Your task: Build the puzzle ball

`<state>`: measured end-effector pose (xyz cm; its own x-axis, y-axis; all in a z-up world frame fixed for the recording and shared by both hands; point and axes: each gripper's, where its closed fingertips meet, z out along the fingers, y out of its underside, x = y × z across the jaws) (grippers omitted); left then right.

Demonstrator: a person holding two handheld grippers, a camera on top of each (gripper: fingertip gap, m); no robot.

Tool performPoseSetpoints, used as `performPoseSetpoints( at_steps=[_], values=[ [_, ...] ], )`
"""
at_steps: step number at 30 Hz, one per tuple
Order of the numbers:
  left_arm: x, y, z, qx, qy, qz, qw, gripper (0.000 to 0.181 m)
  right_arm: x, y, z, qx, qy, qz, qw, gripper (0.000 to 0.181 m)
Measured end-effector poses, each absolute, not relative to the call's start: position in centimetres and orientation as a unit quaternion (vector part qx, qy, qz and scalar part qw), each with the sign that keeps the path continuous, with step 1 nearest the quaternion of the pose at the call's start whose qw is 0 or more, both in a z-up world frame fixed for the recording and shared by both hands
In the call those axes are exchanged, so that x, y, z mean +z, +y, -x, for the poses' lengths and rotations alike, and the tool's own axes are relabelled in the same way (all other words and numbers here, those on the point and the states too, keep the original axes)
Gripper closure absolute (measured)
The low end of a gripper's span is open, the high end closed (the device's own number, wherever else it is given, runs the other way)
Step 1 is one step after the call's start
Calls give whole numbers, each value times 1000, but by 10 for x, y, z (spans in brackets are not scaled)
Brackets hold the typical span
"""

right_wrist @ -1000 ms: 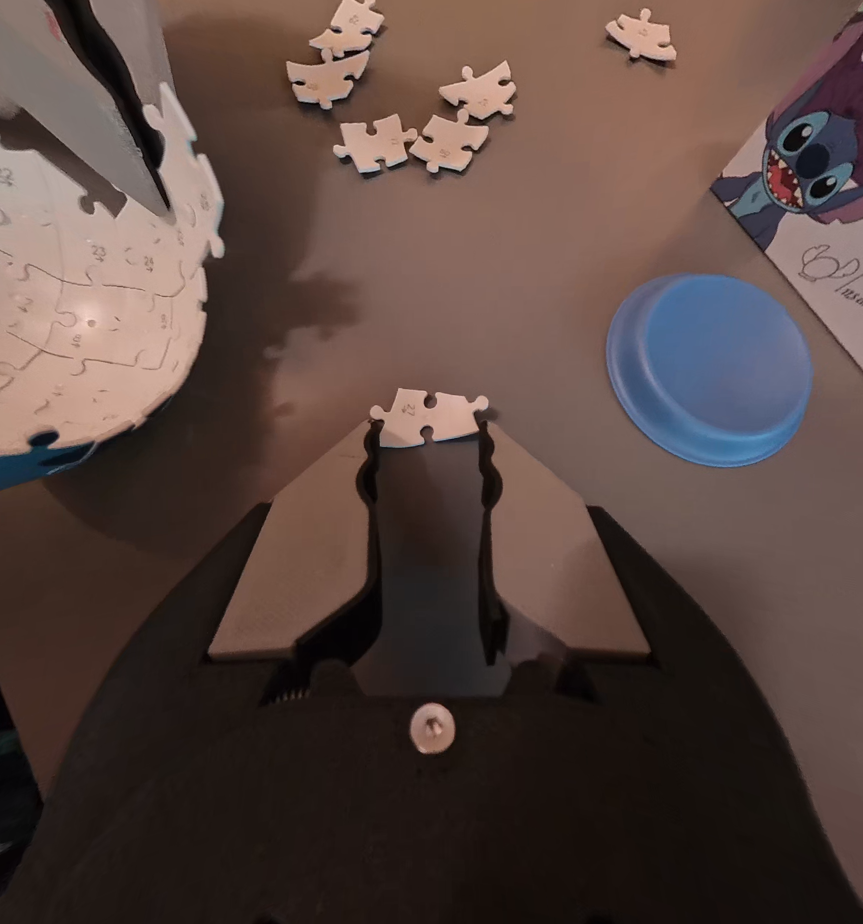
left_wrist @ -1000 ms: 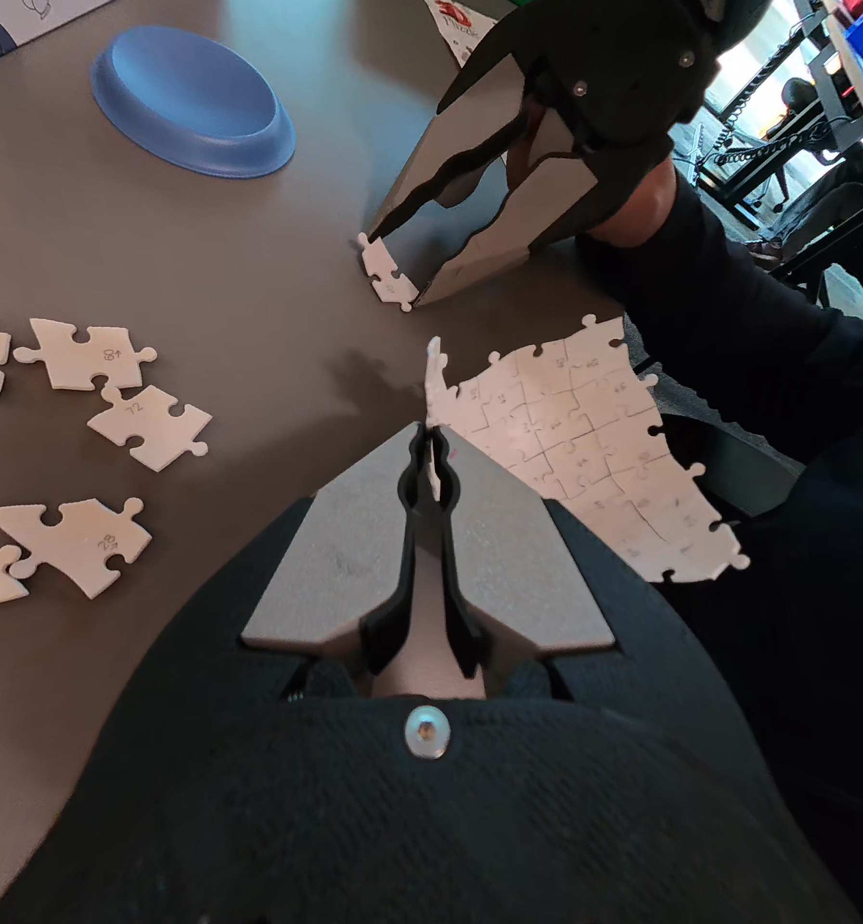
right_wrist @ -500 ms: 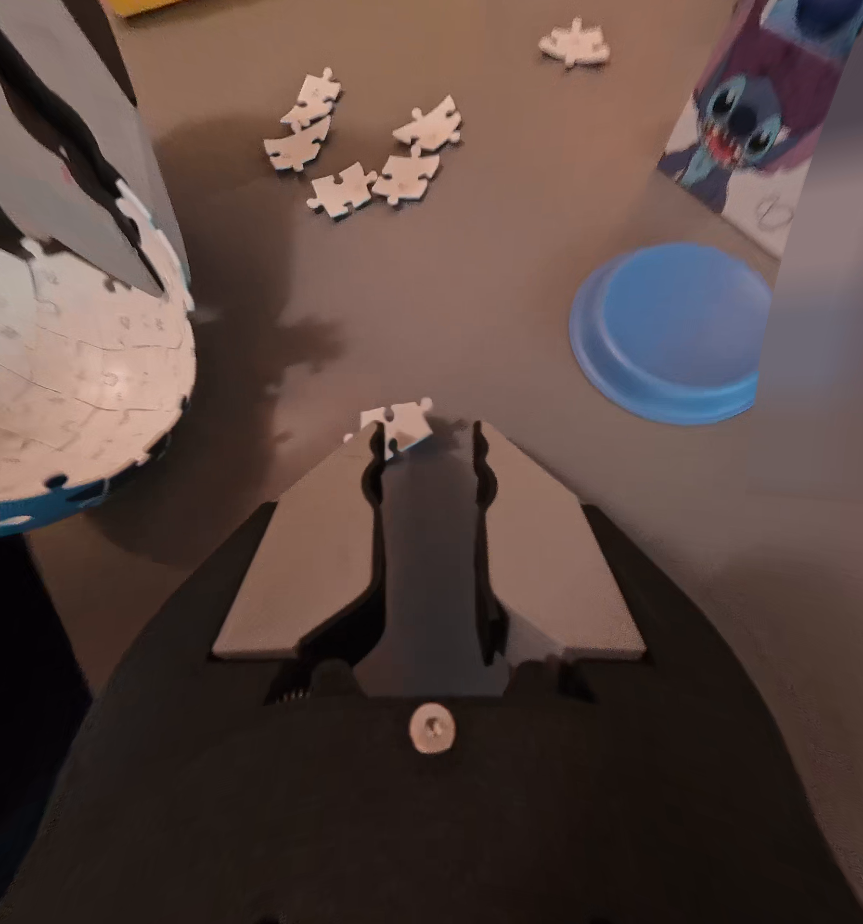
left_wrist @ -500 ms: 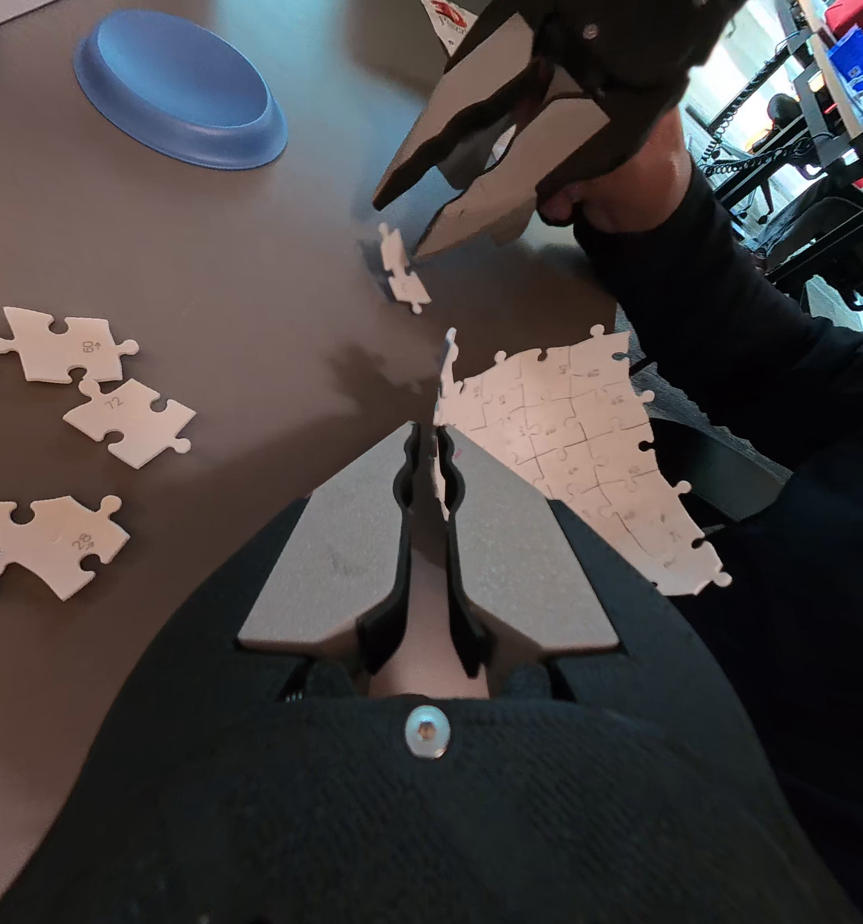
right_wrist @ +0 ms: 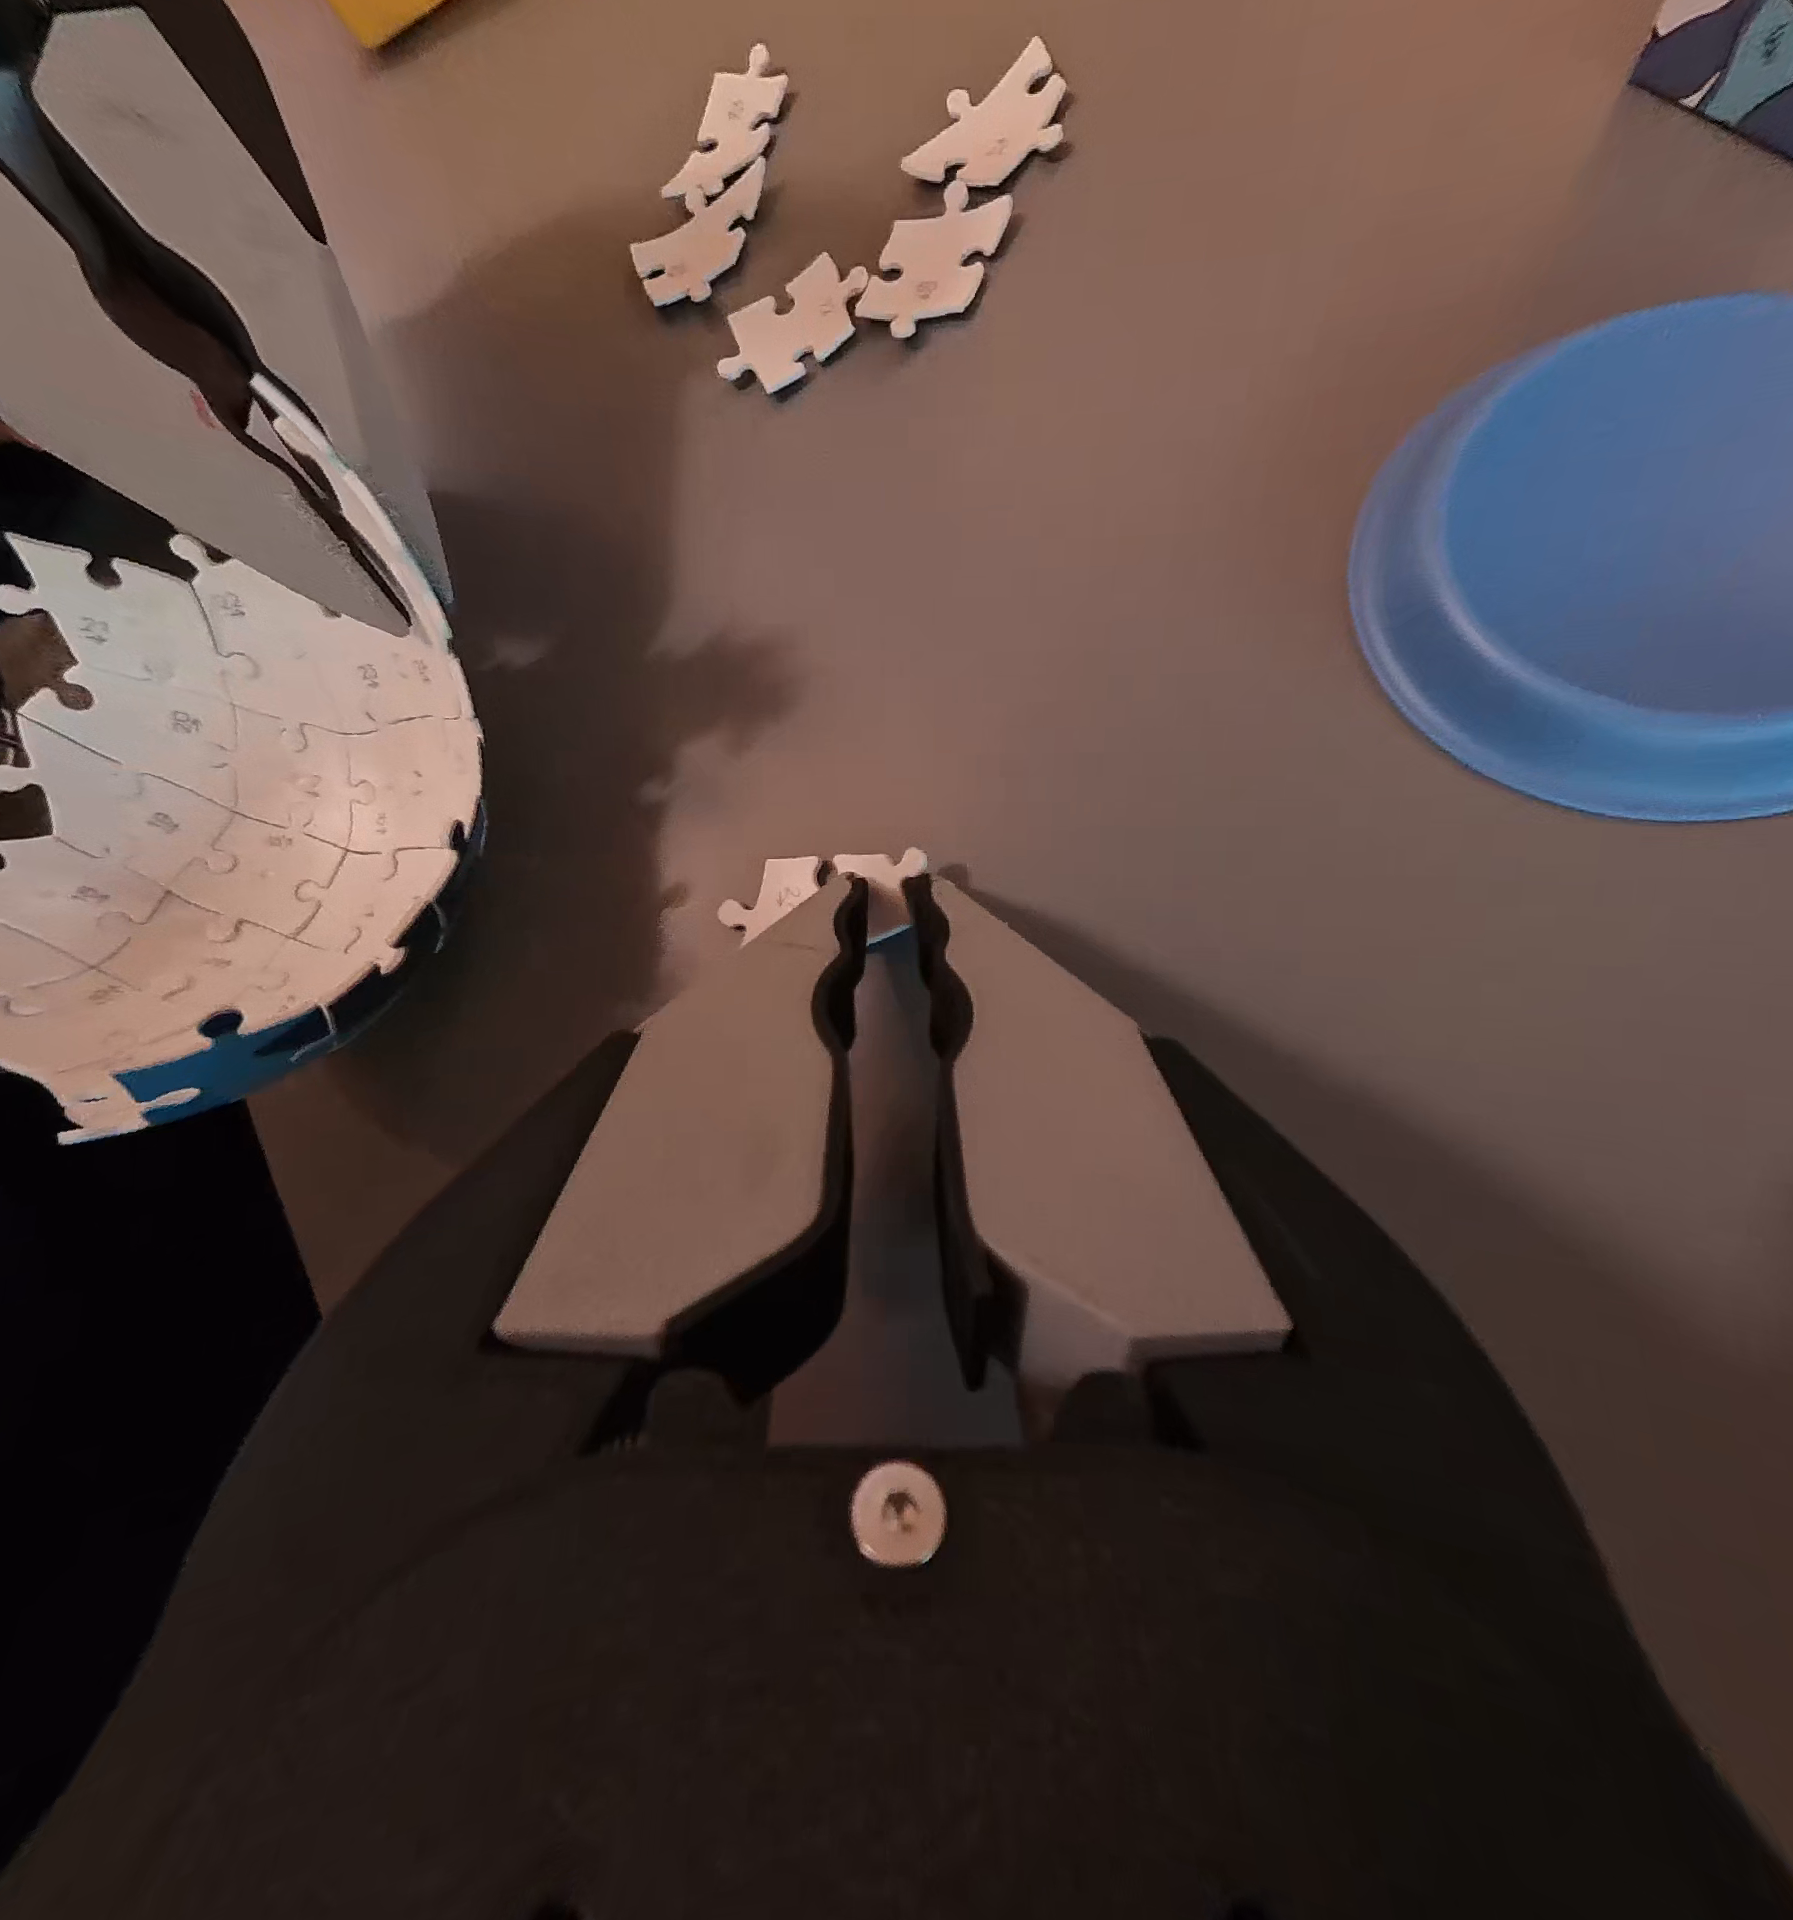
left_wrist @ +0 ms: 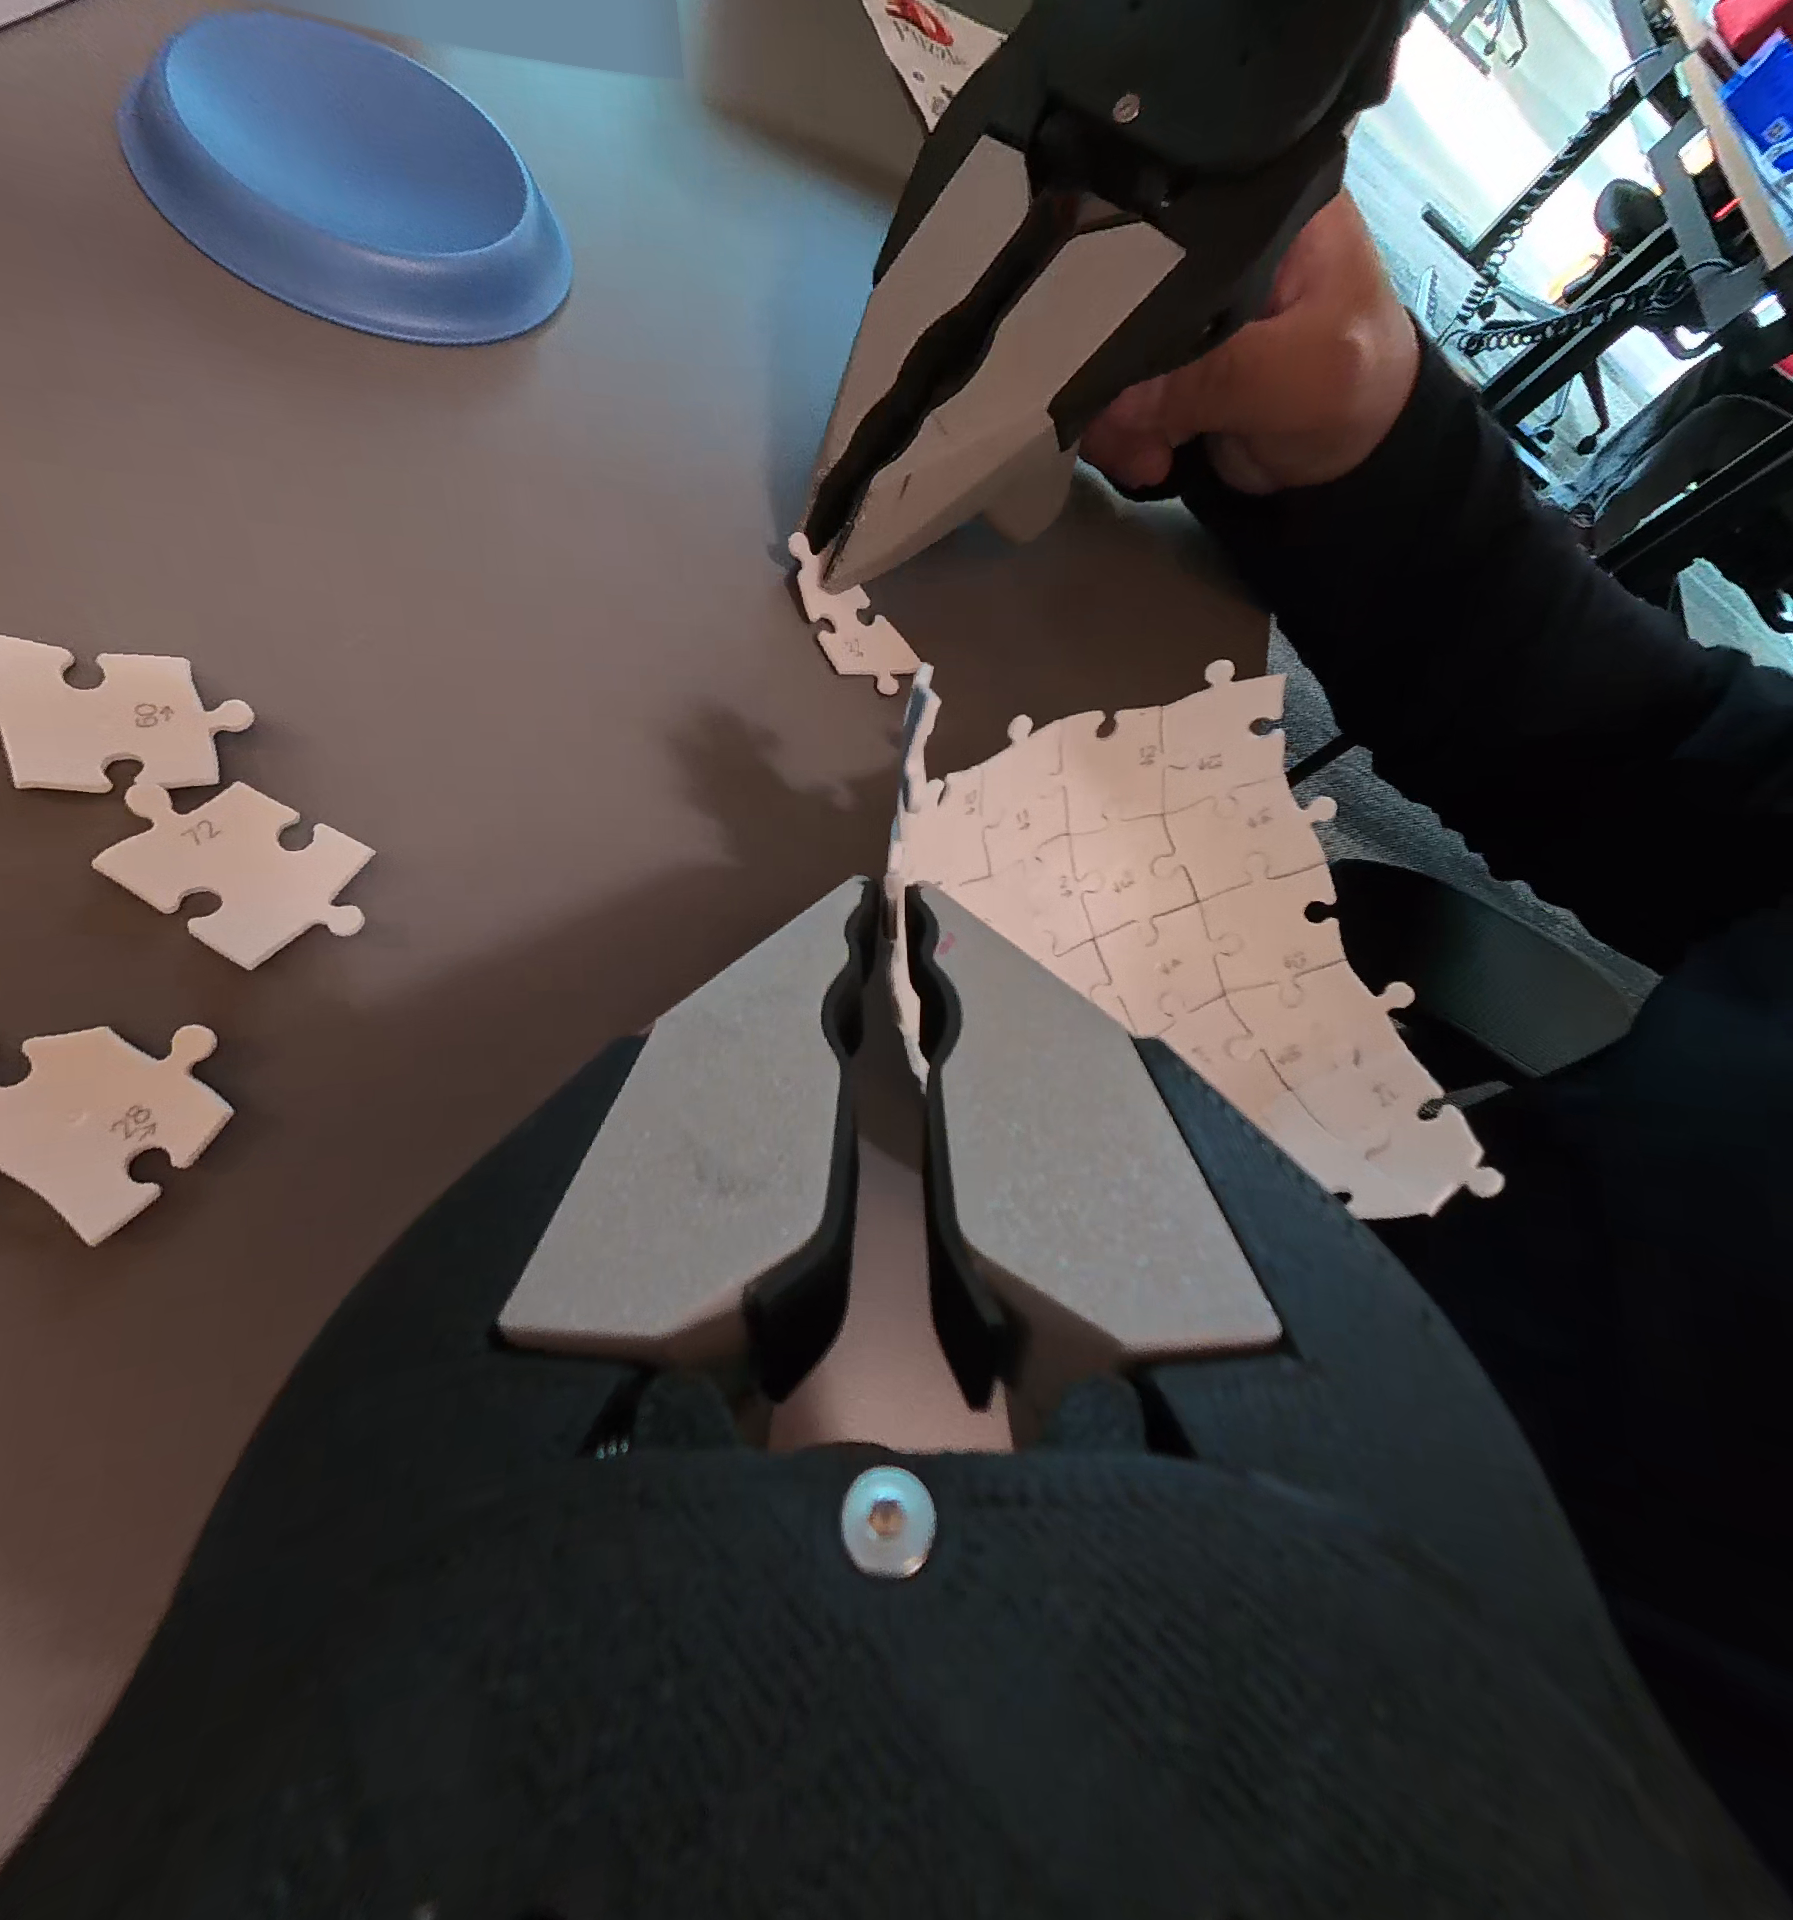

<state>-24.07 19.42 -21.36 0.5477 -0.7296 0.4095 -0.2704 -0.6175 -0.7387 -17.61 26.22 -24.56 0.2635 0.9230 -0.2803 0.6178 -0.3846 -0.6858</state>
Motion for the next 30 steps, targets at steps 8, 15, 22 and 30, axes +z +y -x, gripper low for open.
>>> performPoseSetpoints(
  at_steps=[8, 15, 22, 30],
  values=[
    [-214, 194, 242, -377, 299, 822, 306, 170, -223, 257, 178, 398, -482, 743, 238, 181],
    [-207, 198, 238, -399, 294, 813, 307, 166, -215, 254, 182, 393, -494, 735, 247, 181],
    [-210, 202, 233, -383, 310, 818, 298, 180, -195, 246, 186, 402, -507, 717, 258, 181],
    [-225, 207, 234, -369, 306, 835, 271, 180, -166, 215, 208, 424, -558, 670, 243, 181]
  ],
)
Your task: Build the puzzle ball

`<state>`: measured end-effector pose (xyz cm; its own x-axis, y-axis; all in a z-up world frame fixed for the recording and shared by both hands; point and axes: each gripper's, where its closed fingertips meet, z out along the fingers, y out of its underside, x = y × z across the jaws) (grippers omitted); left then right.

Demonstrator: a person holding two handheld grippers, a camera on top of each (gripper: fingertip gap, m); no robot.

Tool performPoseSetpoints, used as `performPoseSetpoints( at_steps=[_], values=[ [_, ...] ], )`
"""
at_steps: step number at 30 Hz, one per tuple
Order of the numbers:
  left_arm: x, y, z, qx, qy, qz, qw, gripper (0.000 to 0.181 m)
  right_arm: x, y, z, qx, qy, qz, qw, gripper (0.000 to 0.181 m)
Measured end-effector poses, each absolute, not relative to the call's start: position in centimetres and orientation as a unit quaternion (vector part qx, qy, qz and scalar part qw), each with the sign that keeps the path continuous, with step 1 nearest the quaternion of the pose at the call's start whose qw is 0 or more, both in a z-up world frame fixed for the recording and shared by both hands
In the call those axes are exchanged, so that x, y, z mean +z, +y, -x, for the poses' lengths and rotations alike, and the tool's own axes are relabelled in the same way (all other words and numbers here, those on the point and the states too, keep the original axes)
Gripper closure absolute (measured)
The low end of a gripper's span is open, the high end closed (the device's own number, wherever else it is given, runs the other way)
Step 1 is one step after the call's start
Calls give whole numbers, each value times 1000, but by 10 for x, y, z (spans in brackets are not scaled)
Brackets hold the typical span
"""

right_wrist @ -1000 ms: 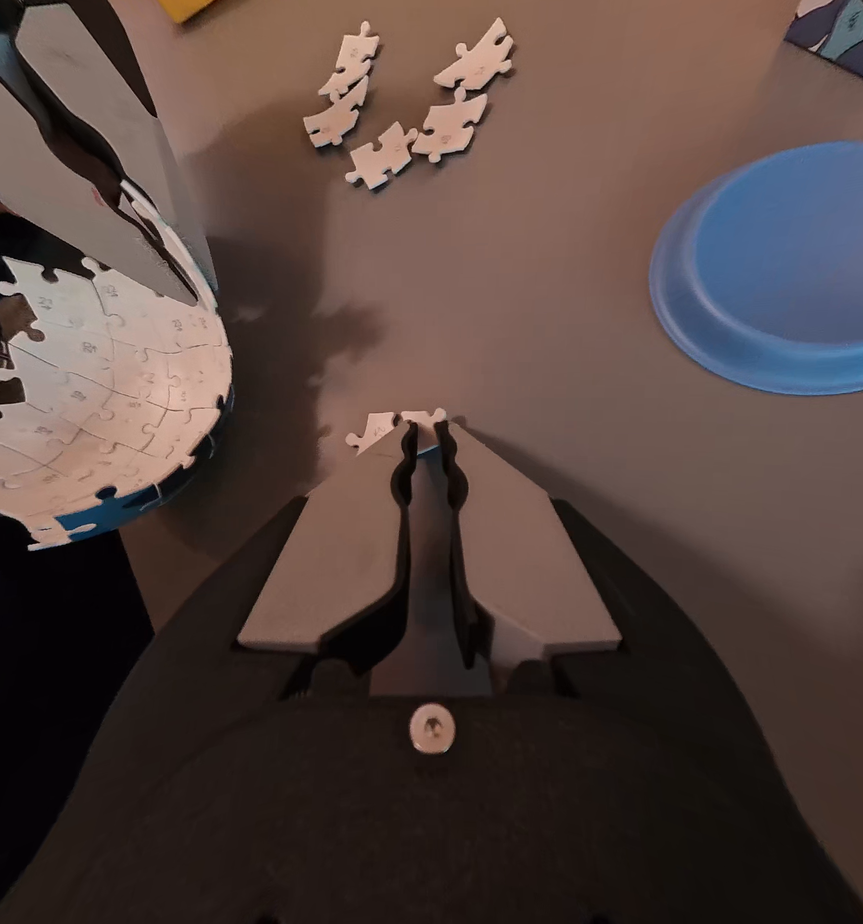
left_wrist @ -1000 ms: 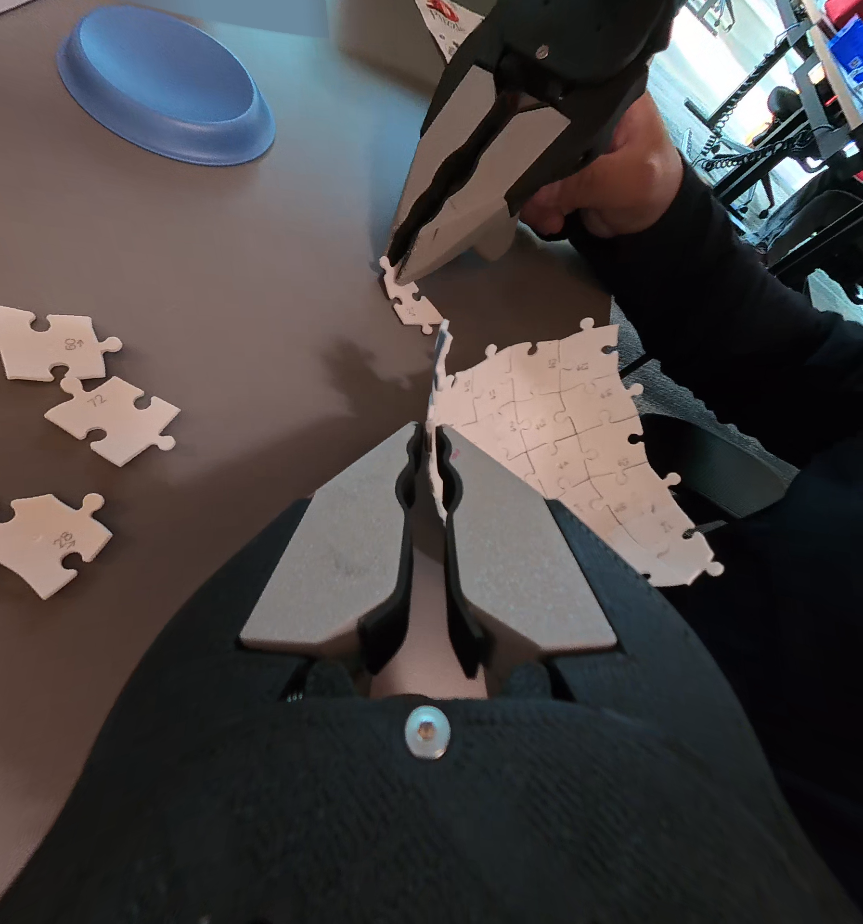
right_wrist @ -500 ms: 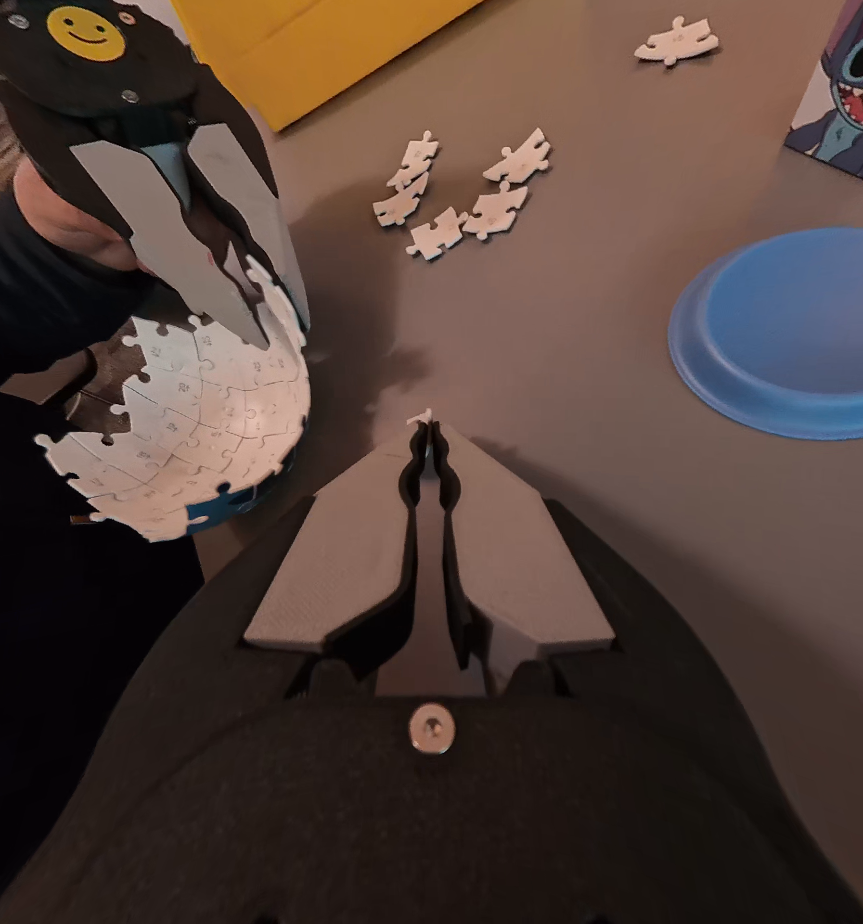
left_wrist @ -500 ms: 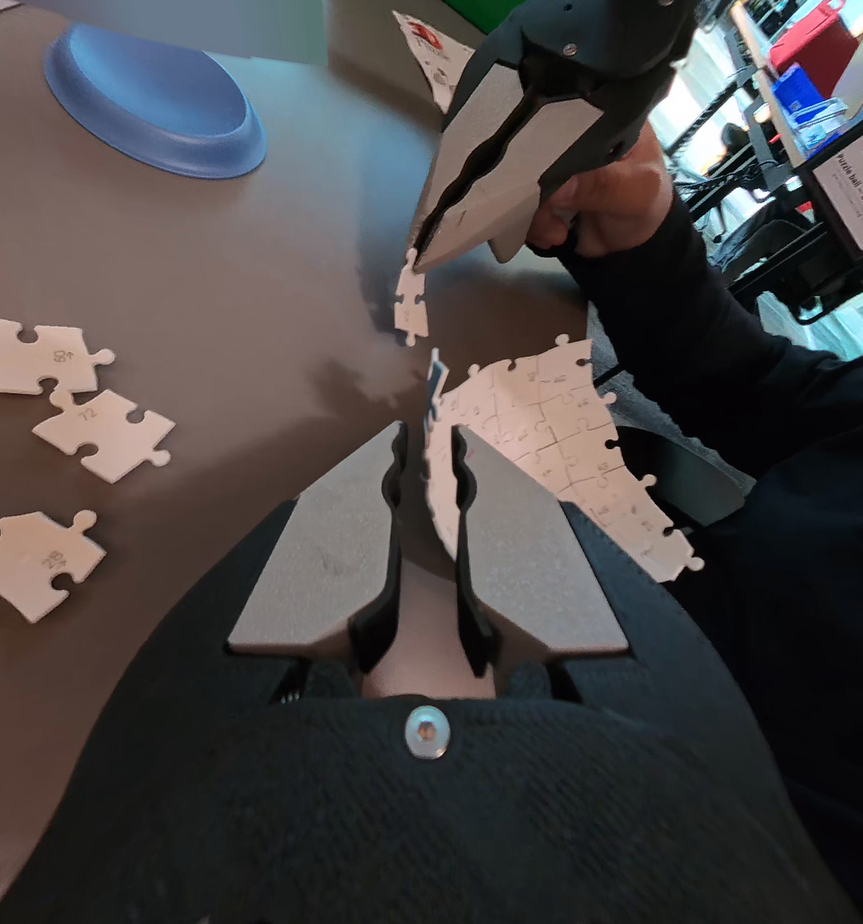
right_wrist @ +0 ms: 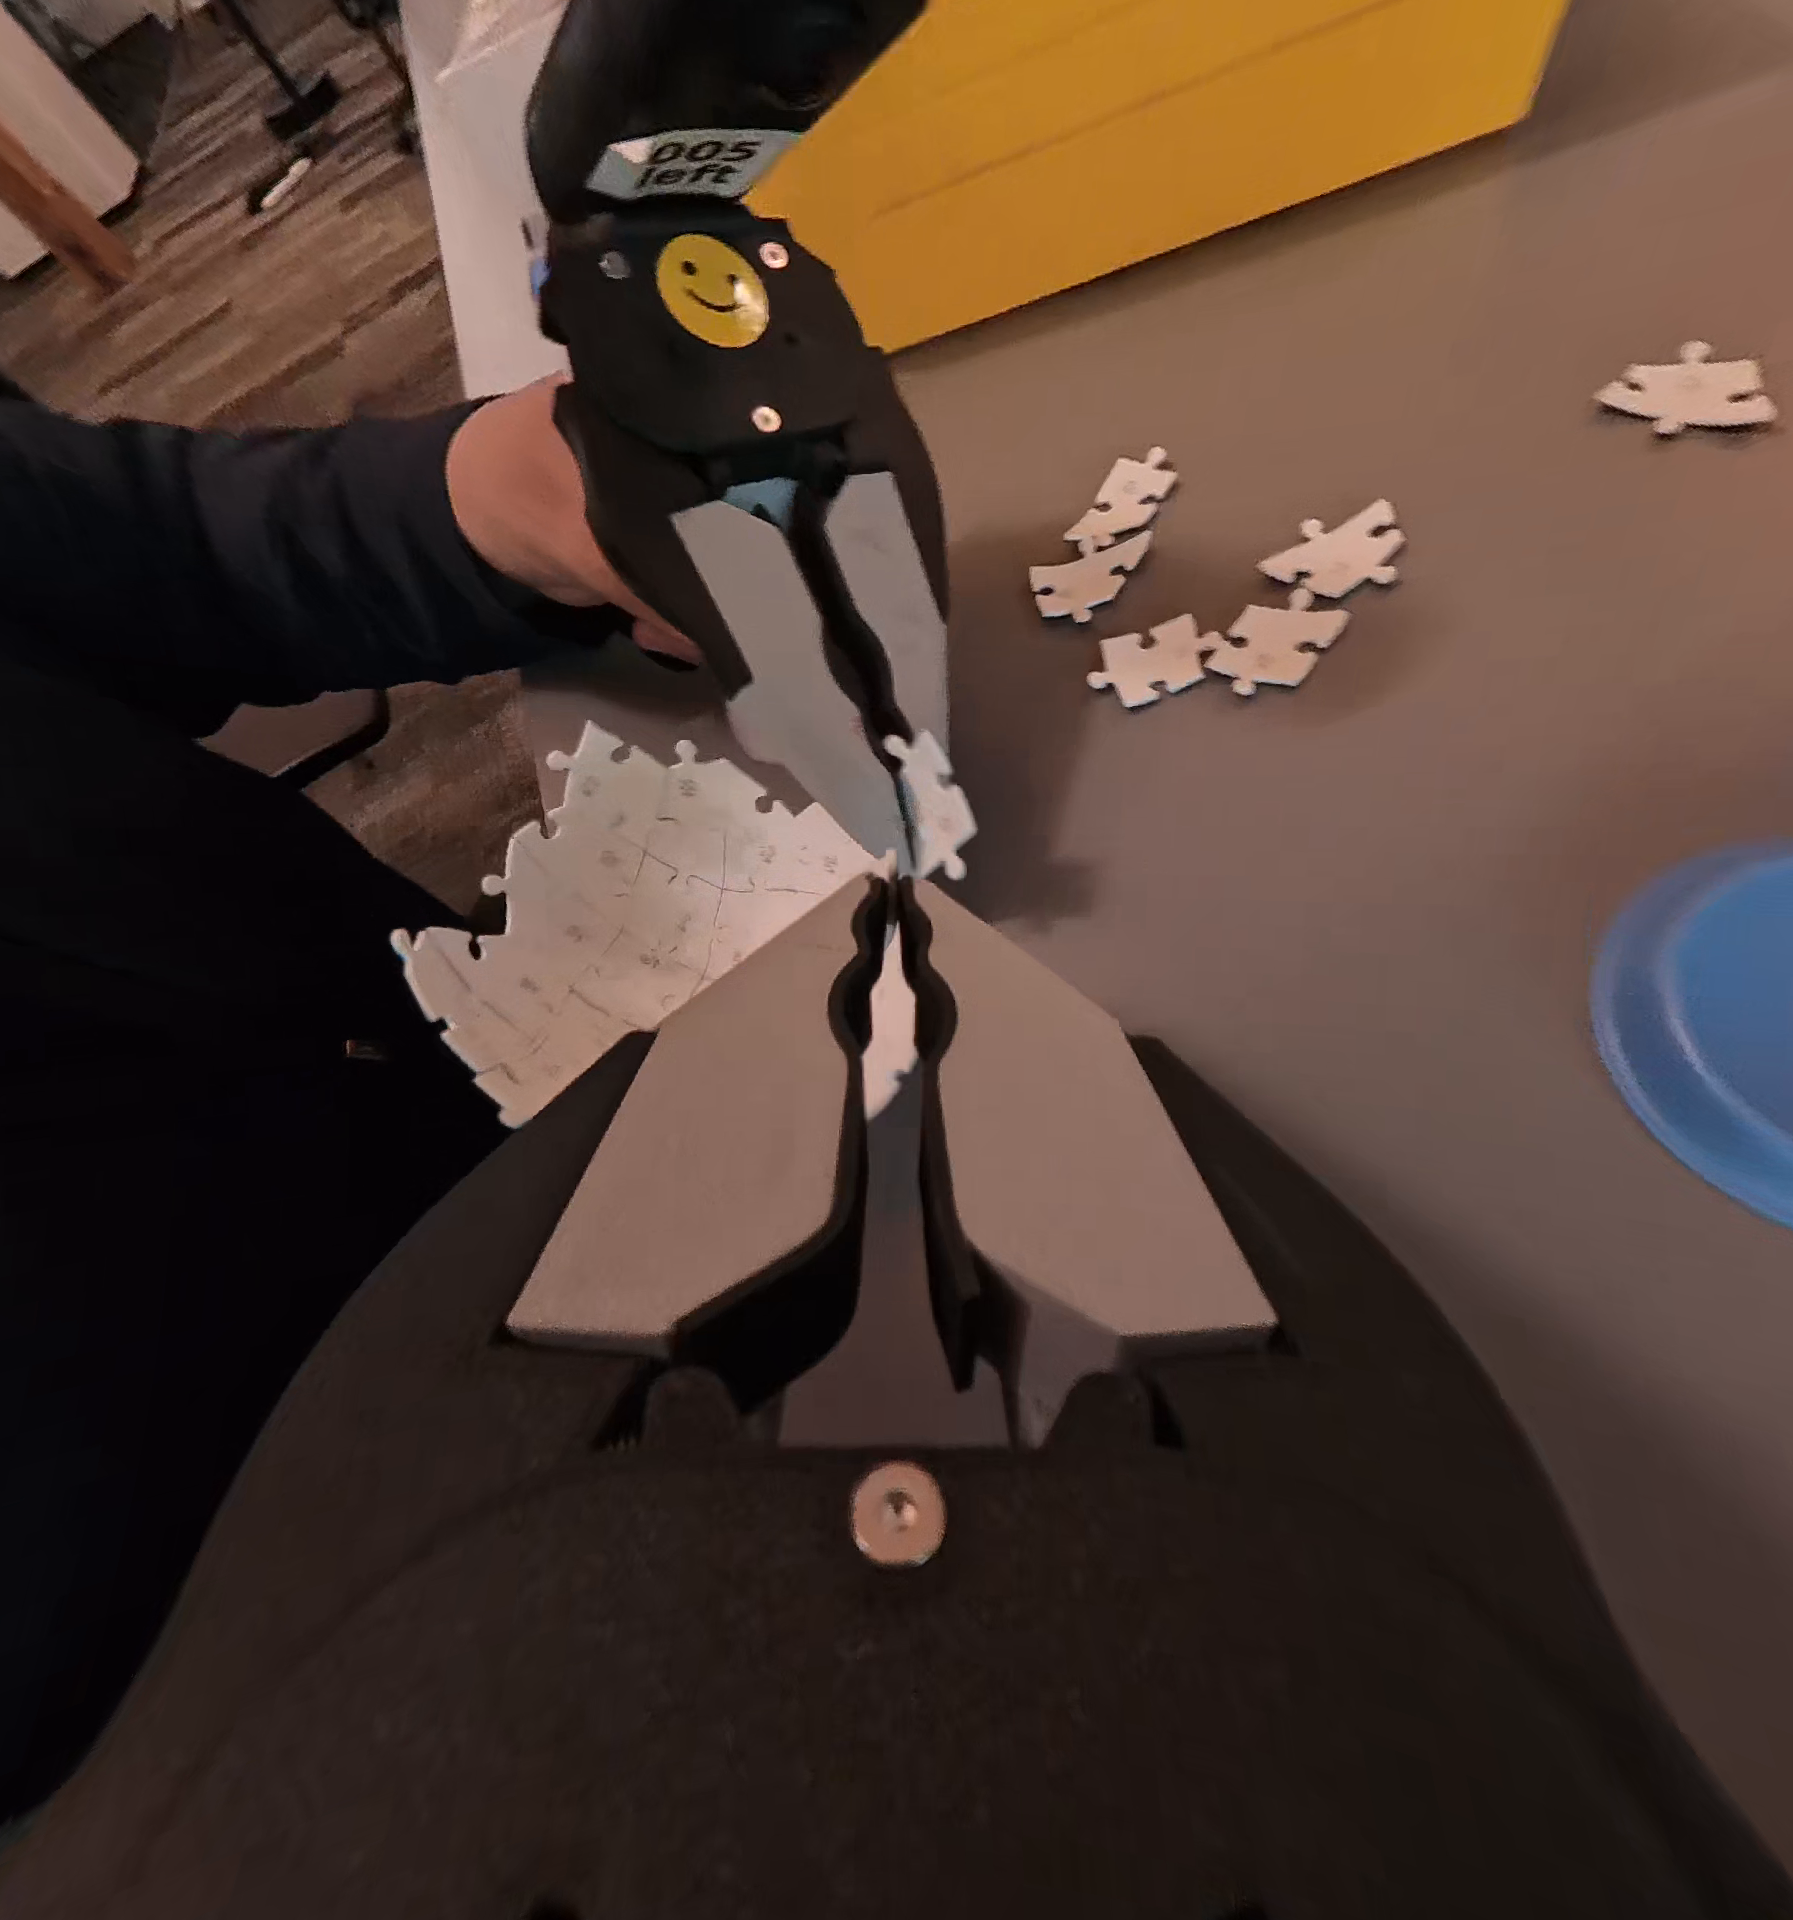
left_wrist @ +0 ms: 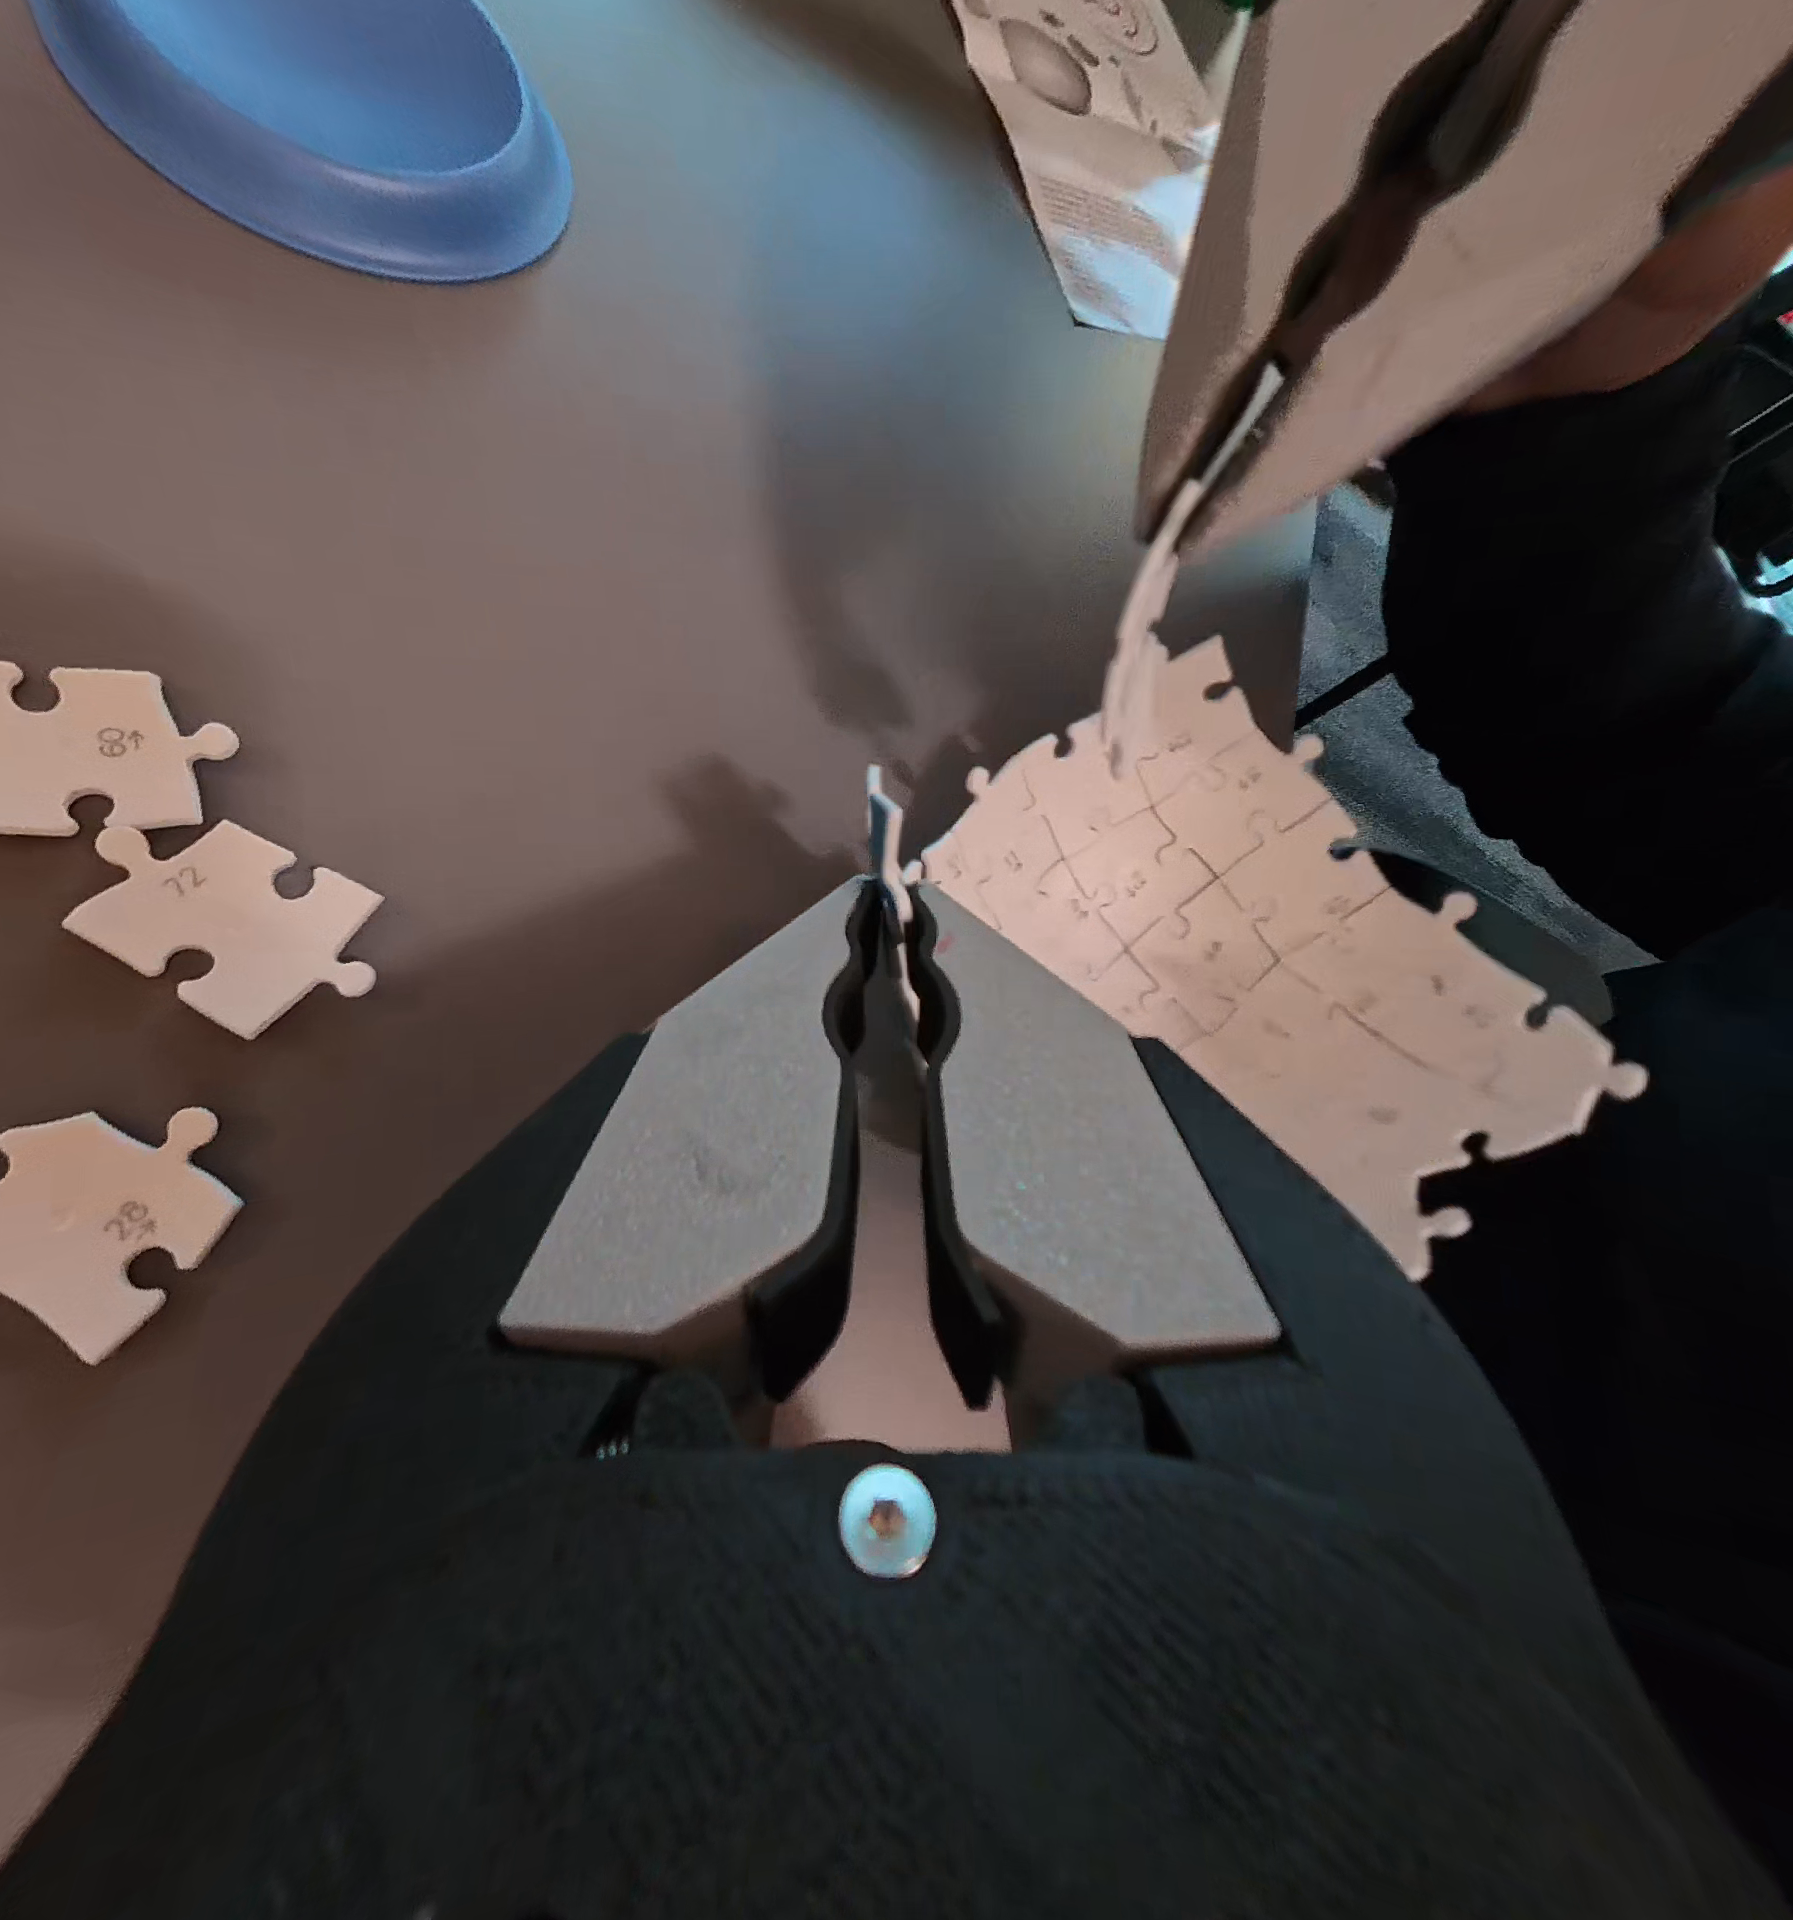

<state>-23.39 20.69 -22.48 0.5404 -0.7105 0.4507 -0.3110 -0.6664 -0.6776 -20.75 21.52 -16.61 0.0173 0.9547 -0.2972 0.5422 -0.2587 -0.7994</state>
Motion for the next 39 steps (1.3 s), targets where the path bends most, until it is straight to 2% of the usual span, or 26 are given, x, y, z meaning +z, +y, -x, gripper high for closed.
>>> performPoseSetpoints(
  at_steps=[12, 27, 39],
  values=[
    [-234, 205, 234, -420, 282, 831, 232, 179, -211, 220, 233, 405, -618, 649, 181, 181],
    [-239, 209, 233, -427, 273, 842, 183, 178, -217, 227, 232, 382, -663, 628, 143, 181],
    [-241, 214, 238, -402, 262, 854, 200, 171, -220, 228, 237, 327, -696, 610, 189, 181]
  ],
)
